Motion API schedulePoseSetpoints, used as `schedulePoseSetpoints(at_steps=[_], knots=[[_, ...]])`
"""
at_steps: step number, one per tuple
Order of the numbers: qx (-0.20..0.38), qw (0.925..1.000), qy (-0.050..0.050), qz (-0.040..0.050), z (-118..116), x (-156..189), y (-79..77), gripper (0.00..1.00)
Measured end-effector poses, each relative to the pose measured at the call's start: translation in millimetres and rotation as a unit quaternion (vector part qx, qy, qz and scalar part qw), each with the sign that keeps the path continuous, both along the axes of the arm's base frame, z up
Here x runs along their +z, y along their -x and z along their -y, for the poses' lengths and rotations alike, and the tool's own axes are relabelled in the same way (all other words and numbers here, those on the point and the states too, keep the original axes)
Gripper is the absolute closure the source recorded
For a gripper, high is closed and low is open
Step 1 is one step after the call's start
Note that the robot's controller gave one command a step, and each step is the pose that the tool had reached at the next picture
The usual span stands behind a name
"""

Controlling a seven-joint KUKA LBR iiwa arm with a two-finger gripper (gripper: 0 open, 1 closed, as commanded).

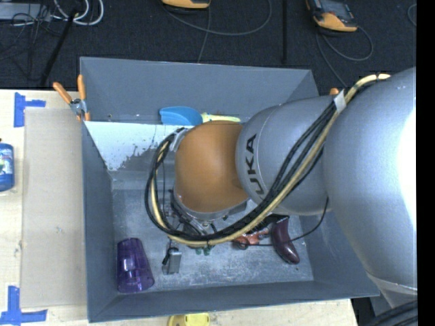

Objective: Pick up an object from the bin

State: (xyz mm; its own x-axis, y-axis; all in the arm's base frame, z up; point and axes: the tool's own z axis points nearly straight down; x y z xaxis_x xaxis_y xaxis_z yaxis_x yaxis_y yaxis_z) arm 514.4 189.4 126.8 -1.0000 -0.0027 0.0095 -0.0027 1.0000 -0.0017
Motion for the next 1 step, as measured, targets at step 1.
schedulePoseSetpoints(at_steps=[1], knots=[[-0.002, 1.0, -0.001, 0.0038, 0.9, 4.5, -2.2, 0.0]])
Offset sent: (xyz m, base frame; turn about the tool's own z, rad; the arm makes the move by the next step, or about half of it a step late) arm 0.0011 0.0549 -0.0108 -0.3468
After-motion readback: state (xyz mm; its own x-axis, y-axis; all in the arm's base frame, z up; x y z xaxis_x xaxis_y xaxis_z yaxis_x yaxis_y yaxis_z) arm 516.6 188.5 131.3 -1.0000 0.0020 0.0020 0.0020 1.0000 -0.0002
